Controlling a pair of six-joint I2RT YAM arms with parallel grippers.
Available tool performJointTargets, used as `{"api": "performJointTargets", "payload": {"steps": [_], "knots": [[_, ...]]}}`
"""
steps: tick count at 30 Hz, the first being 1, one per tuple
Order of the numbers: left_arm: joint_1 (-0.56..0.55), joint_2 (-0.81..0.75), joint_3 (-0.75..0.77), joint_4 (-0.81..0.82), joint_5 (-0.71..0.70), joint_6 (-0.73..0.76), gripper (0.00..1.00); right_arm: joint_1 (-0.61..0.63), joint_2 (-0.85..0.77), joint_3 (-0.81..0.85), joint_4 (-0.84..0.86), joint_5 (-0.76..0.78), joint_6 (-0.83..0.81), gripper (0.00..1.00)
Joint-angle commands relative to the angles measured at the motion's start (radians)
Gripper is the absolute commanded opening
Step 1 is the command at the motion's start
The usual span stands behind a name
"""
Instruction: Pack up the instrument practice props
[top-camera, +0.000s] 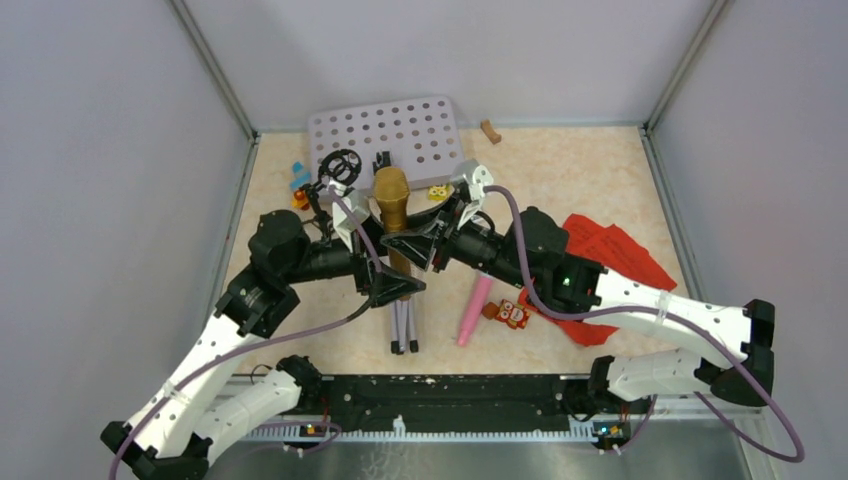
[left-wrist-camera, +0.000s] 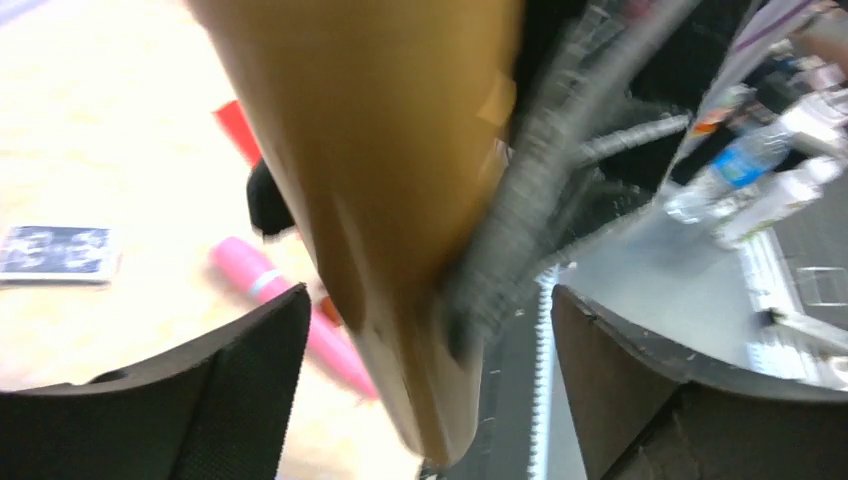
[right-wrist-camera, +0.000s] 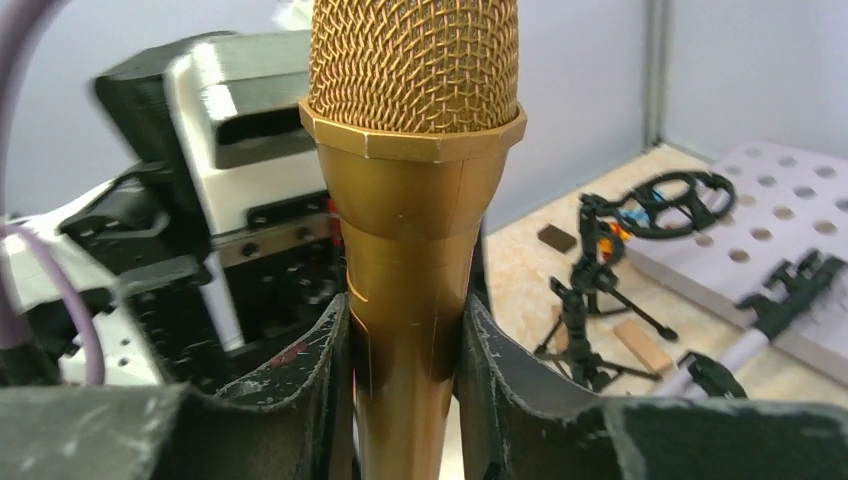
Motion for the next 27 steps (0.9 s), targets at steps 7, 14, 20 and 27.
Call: {"api": "performJointTargets", "payload": {"steps": [7, 14, 20, 27], "knots": [[-0.004, -0.141, -0.032, -0.143, -0.594, -0.03, 0.99, -0.009, -0.136, -0.063, -0.342, 0.56, 0.228, 0.0], [-0.005, -0.154, -0.025, -0.349, -0.894, -0.146, 0.99, -0.044, -0.073, -0.094, -0.654, 0.586, 0.459, 0.0], [-0.005, -0.173, -0.047, -0.406, -0.955, -0.156, 0.99, -0.059, 0.04, -0.137, -0.671, 0.521, 0.555, 0.0], [-0.006, -0.187, -0.052, -0.427, -0.994, -0.161, 0.99, -0.116, 0.247, -0.146, -0.608, 0.421, 0.628, 0.0]]}}
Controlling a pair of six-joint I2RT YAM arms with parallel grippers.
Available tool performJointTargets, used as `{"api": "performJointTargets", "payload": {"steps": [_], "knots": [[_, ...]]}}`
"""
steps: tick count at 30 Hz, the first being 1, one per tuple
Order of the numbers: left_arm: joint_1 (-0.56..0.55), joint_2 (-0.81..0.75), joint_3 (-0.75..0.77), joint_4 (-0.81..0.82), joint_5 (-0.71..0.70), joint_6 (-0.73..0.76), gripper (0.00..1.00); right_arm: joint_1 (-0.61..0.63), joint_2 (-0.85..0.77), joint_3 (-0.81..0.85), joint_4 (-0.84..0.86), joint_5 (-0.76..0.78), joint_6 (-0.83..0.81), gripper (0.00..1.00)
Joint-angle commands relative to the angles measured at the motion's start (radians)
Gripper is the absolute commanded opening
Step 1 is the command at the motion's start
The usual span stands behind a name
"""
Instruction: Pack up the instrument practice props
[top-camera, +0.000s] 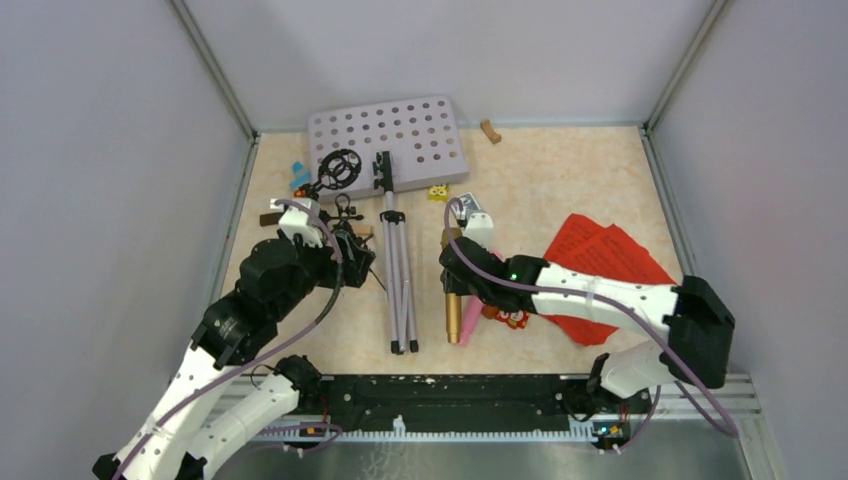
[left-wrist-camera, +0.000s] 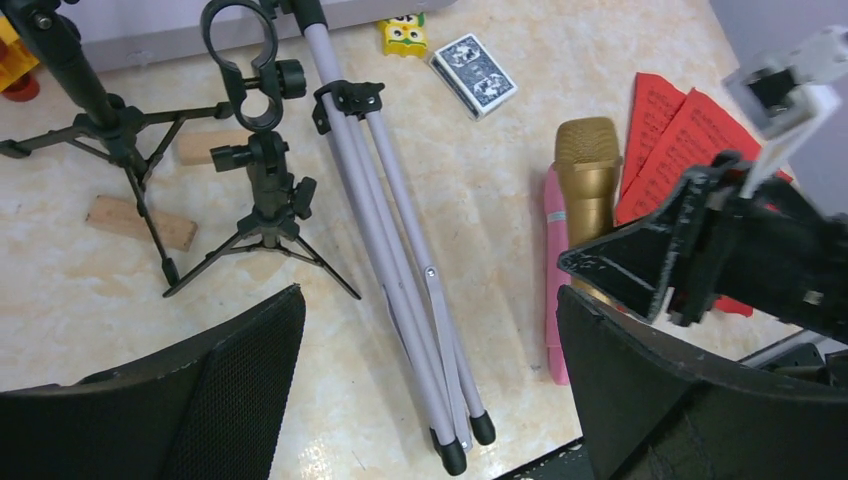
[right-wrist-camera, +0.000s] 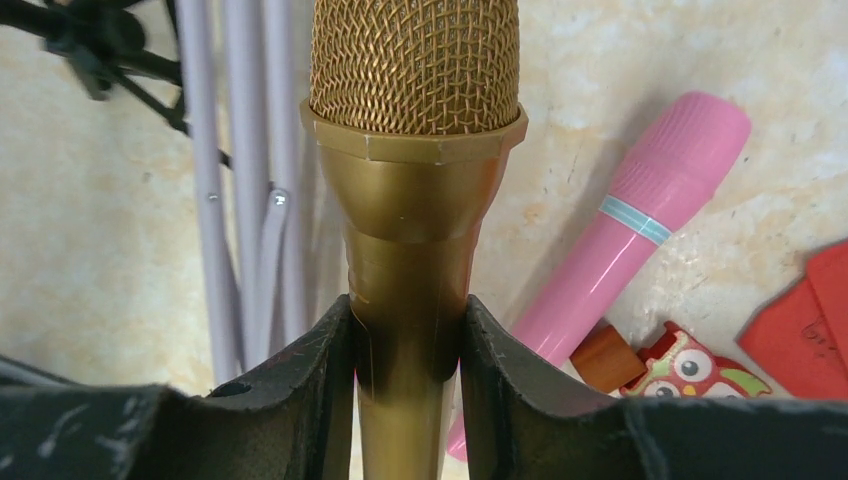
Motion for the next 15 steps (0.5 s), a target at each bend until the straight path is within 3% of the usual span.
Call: {"api": "performJointTargets", "payload": {"steps": [1, 9, 15], "knots": [[-0.001, -0.014, -0.005, -0.008, -0.056, -0.014, 0.99, -0.054, 0.104, -0.005, 0.074, -0.086, 0.091, 0.0], [-0.001, -0.032, -0.014, -0.011, -0.058, -0.008, 0.99, -0.125, 0.313, -0.005, 0.168, -0.212, 0.143, 0.0], [-0.001, -0.036, -0.025, -0.02, -0.07, -0.001, 0.99, -0.125, 0.383, 0.041, 0.142, -0.226, 0.116, 0.3]]}}
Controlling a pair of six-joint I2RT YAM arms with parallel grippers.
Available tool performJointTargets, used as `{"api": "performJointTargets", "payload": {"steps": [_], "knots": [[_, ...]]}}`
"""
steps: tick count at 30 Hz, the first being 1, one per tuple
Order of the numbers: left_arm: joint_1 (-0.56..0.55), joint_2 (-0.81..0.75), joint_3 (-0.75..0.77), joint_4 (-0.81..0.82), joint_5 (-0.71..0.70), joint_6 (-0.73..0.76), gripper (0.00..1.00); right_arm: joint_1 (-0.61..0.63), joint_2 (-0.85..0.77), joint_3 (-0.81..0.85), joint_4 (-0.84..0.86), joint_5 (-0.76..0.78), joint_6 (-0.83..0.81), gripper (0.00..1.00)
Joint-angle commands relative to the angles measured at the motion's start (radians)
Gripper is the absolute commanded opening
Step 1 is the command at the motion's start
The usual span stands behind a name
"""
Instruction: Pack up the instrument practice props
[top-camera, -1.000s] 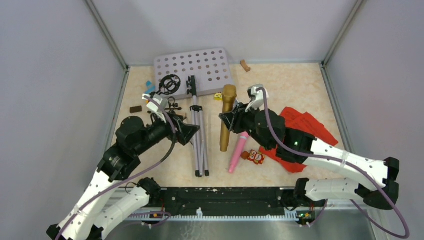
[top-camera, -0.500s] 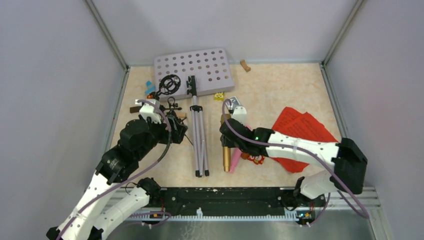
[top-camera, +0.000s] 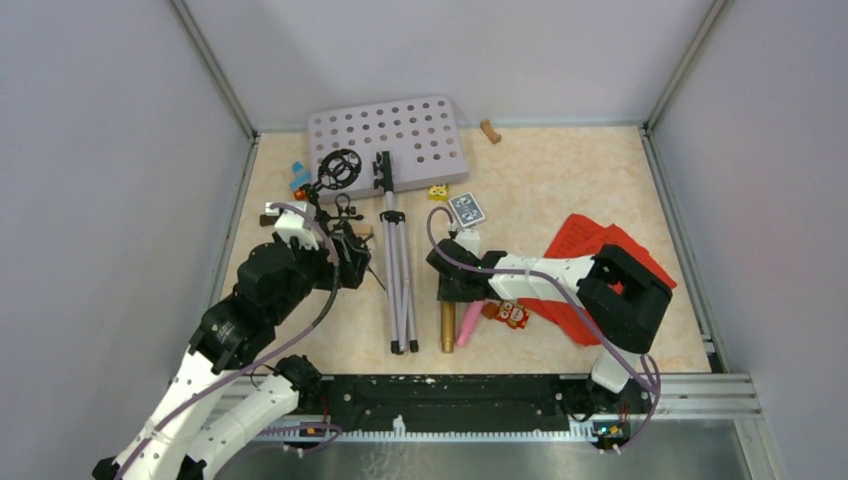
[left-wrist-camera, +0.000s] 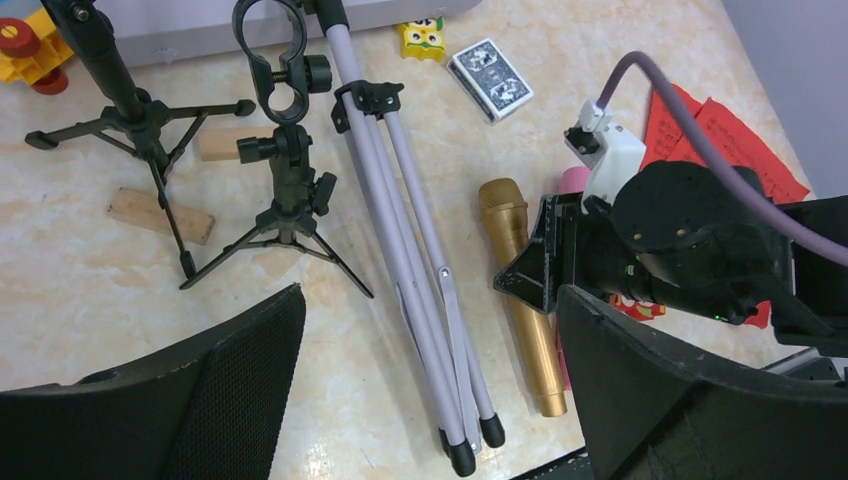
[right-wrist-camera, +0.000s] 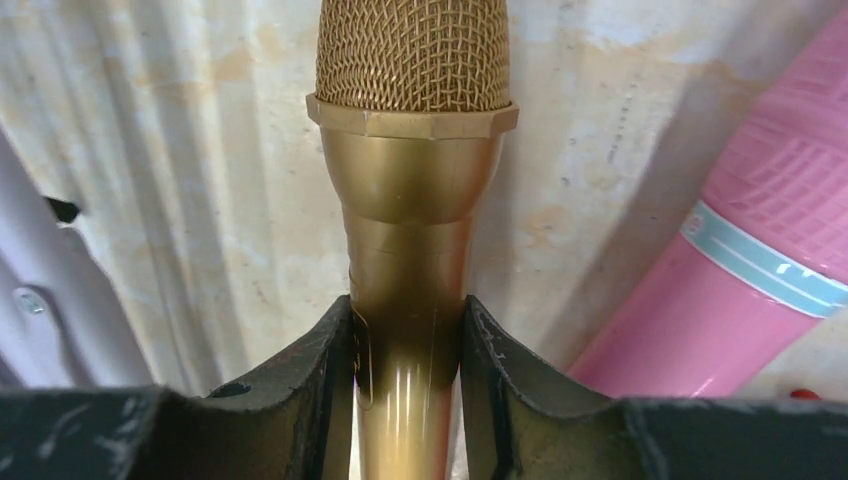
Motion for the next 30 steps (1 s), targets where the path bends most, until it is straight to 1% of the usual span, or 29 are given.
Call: {"api": "performJointTargets", "payload": {"steps": [1, 3, 5, 8, 10, 13, 15, 17, 18, 20, 22, 26, 28, 30], "knots": [[-0.001, -0.007, -0.021, -0.004, -0.031, 0.005, 0.99, -0.003, 0.01, 0.062, 0.021, -0.02, -0.008, 0.36], [-0.001, -0.009, -0.033, -0.005, -0.042, 0.003, 0.99, -0.003, -0.011, 0.063, 0.016, -0.018, -0.018, 0.49], [0.0, -0.009, -0.044, -0.005, -0.06, -0.003, 0.99, -0.003, -0.04, 0.065, 0.01, -0.013, -0.033, 0.59], [0.0, -0.007, -0.047, -0.002, -0.085, 0.001, 0.99, -0.003, -0.101, 0.076, -0.006, -0.014, -0.076, 0.7], [-0.001, -0.005, -0.05, 0.003, -0.109, 0.005, 0.99, -0.003, -0.153, 0.081, -0.01, -0.027, -0.133, 0.73], [-0.001, -0.003, -0.052, 0.011, -0.134, 0.011, 0.99, -0.003, -0.25, 0.065, -0.002, -0.076, -0.287, 0.75], [-0.002, -0.003, -0.057, 0.019, -0.145, 0.025, 0.99, -0.012, -0.313, 0.052, 0.01, -0.151, -0.475, 0.76], [-0.001, -0.005, -0.06, 0.03, -0.163, 0.037, 0.99, -0.046, -0.359, 0.06, -0.039, -0.201, -0.596, 0.78], [-0.001, -0.008, -0.062, 0.037, -0.169, 0.045, 0.99, -0.082, -0.377, 0.07, -0.068, -0.24, -0.628, 0.78], [-0.001, -0.012, -0.068, 0.058, -0.18, 0.059, 0.99, -0.179, -0.418, 0.065, -0.094, -0.337, -0.661, 0.78], [0.0, -0.012, -0.069, 0.072, -0.189, 0.071, 0.99, -0.29, -0.48, 0.037, -0.081, -0.436, -0.671, 0.78], [0.0, -0.018, -0.079, 0.082, -0.234, 0.07, 0.99, -0.517, -0.669, -0.046, -0.012, -0.62, -0.626, 0.78], [0.0, -0.036, -0.093, 0.084, -0.255, 0.068, 0.99, -0.589, -0.769, -0.08, 0.001, -0.63, -0.617, 0.78], [0.001, -0.064, -0.114, 0.098, -0.27, 0.074, 0.99, -0.61, -0.868, -0.1, -0.019, -0.552, -0.633, 0.78]]}}
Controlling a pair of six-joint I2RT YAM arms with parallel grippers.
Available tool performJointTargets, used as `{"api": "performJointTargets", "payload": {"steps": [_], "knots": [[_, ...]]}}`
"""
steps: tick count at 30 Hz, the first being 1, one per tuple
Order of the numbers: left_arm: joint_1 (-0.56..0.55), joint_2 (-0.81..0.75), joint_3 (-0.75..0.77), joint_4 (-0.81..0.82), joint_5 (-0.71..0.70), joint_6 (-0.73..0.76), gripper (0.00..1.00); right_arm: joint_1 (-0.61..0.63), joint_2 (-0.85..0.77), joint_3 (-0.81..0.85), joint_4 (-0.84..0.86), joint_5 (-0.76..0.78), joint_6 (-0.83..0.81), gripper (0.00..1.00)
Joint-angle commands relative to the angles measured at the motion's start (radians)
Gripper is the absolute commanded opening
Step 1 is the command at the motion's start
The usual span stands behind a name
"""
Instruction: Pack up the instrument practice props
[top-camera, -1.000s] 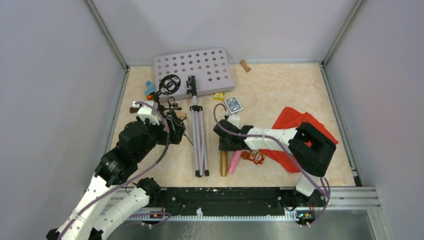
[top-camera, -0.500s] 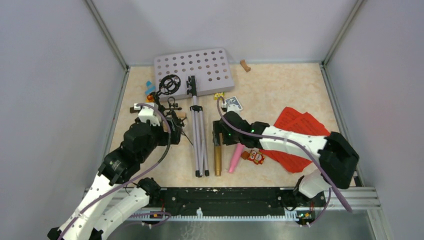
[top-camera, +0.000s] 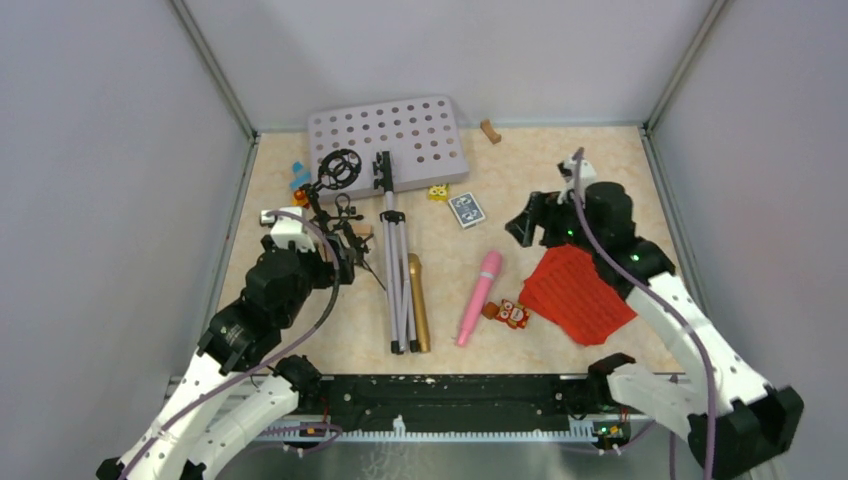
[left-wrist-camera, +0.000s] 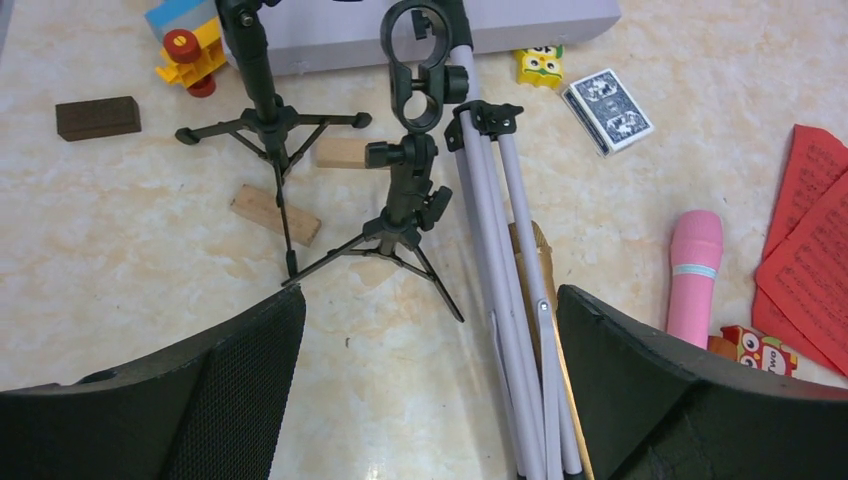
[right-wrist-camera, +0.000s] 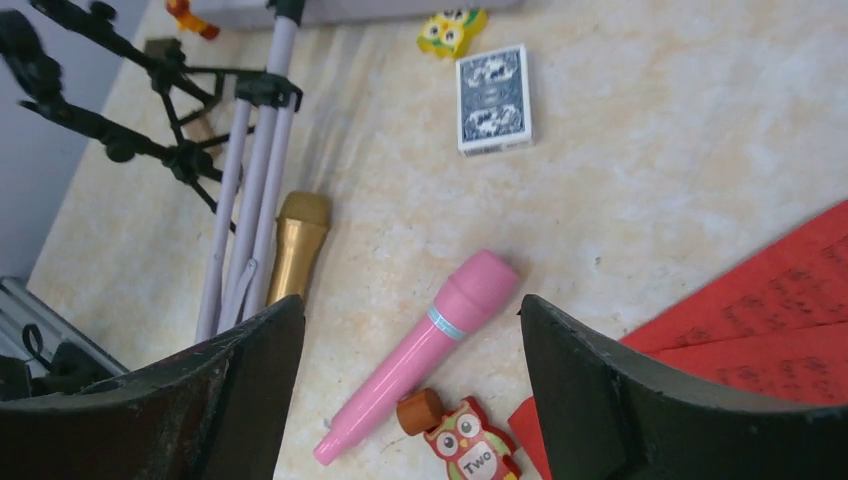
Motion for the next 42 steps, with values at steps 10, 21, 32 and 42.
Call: {"api": "performJointTargets", "payload": {"steps": [10, 21, 32, 42], "knots": [[0.001, -0.175, -0.113, 0.111, -0.074, 0.04, 0.99, -0.039, -0.566, -0.117, -0.042, 0.203, -0.137, 0.78], [-0.001, -0.168, -0.116, 0.105, -0.027, 0.045, 0.99, -0.039, -0.777, -0.213, -0.035, 0.347, -0.177, 0.83], [-0.001, -0.153, -0.117, 0.11, 0.015, 0.053, 0.99, -0.039, -0.814, -0.257, -0.045, 0.351, -0.185, 0.84], [0.0, -0.155, -0.117, 0.112, 0.029, 0.05, 0.99, -0.039, -0.84, -0.334, -0.017, 0.311, -0.195, 0.84]]}}
